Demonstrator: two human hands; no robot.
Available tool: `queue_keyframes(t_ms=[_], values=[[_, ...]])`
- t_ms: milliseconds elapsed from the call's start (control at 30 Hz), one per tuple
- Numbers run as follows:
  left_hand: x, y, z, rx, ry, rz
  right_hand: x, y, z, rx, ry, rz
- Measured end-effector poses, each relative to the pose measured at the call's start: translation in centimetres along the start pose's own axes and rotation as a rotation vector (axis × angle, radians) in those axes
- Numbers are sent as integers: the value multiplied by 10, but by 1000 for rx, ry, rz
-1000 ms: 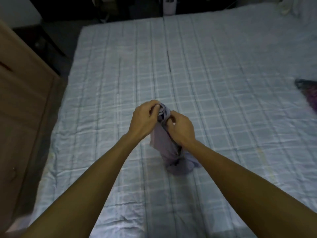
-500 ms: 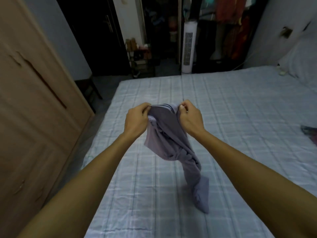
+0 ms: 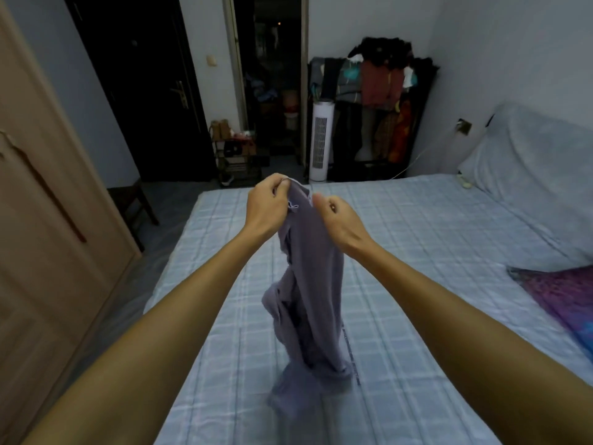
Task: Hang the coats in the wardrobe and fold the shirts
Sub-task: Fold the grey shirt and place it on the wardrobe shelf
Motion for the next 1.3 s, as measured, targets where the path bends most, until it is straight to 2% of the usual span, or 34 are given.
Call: queue_keyframes(t_ms=[100,167,267,367,533,667,733,833,900,1033,1133,1167,1233,1300], values=[[-4,-6,4,56,-69,-4,-5,-3,-4,109,134,-135],[-1,-6,5,106,-129,25,-6,3,-4,82,175,-263],[12,5,13,87,-100,-20,-12,17,2,14,91,-254],[19,17,22,60,-30,-70,-11,17,0,137,16,-184],[14,23,25,-5,62,-189,-16,-12,-16,409,-60,-366],[13,43,30,-147,74,-187,-42,-11,-22,499,-67,-758],[18,57,36,-213,71,-169,-52,3,-23,522,-155,-839],[25,70,38,-234,25,-90,-57,28,-9,425,-171,-915],[28,74,37,-263,20,-73,-48,43,5,240,-87,-928],[31,75,40,-295,-27,-56,-37,70,20,-118,39,-777],[34,76,41,-297,-84,-16,-38,86,21,-192,48,-700],[36,76,42,-299,-83,-4,-40,89,21,-141,44,-684],[43,71,44,-287,-82,42,-45,88,21,92,19,-715],[52,62,44,-264,-73,96,-55,91,23,297,-4,-902]])
Point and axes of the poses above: each hand's wrist, its own z-axis towards the middle knuckle, its own y-axis out of the back of the hand, x = y × z, the point moved 5 cm from there along z, towards the middle knuckle, and after that the axes turned 12 degrees about -x, right-handed, at the moved point
